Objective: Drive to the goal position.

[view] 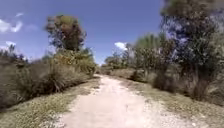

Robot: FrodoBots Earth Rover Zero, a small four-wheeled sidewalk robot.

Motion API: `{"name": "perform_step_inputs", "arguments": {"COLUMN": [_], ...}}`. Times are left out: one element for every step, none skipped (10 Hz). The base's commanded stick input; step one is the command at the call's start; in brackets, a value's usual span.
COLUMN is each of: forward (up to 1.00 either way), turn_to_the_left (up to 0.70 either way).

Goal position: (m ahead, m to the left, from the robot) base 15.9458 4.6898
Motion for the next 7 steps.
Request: {"name": "perform_step_inputs", "arguments": {"forward": [0.70, 0.70, 0.70, 0.70, 0.70, 0.70, 0.70], "turn_to_the_left": [-0.22, -0.35, -0.35, -0.12, 0.00, 0.00, 0.00]}}
